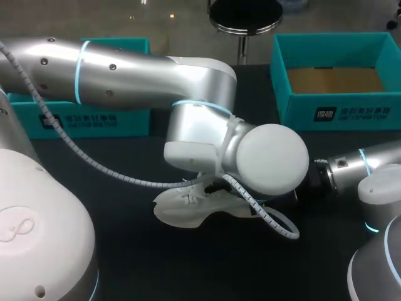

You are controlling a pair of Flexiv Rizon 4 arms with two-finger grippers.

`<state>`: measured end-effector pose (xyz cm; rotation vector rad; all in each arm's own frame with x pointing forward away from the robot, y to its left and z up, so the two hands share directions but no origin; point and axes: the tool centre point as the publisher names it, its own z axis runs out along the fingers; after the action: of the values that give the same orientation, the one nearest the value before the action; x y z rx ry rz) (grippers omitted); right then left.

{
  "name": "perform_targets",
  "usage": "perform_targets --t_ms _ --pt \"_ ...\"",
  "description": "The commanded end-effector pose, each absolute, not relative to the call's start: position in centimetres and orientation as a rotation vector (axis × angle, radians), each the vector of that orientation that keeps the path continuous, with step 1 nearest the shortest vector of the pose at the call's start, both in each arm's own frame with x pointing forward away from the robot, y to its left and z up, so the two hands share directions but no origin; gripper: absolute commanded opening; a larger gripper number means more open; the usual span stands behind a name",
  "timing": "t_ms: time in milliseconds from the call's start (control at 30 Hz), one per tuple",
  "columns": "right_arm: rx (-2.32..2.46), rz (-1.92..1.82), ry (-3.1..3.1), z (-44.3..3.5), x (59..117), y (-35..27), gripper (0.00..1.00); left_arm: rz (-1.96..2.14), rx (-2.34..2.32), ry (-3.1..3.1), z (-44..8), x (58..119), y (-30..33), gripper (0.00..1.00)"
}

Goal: Take the shoe out of the shoebox, open the shoe tongue, remove and reinsert the insole, then place the shoe into the shoebox

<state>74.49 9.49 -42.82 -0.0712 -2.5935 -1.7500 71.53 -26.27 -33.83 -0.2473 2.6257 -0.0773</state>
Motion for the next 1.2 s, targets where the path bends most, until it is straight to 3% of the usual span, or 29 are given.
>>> perform_targets --t_ms 33,1200 --pt "-0.073 -1.747 -2.596 -43.4 74.6 9.7 0.00 -0.084 -0.244 2.631 -33.7 71.4 -26.4 0.00" --pt "-0.073 -1.747 -2.596 -43.4 74.6 9.7 0.00 -0.564 -0.345 2.671 -22.1 69.8 -25.2 0.00"
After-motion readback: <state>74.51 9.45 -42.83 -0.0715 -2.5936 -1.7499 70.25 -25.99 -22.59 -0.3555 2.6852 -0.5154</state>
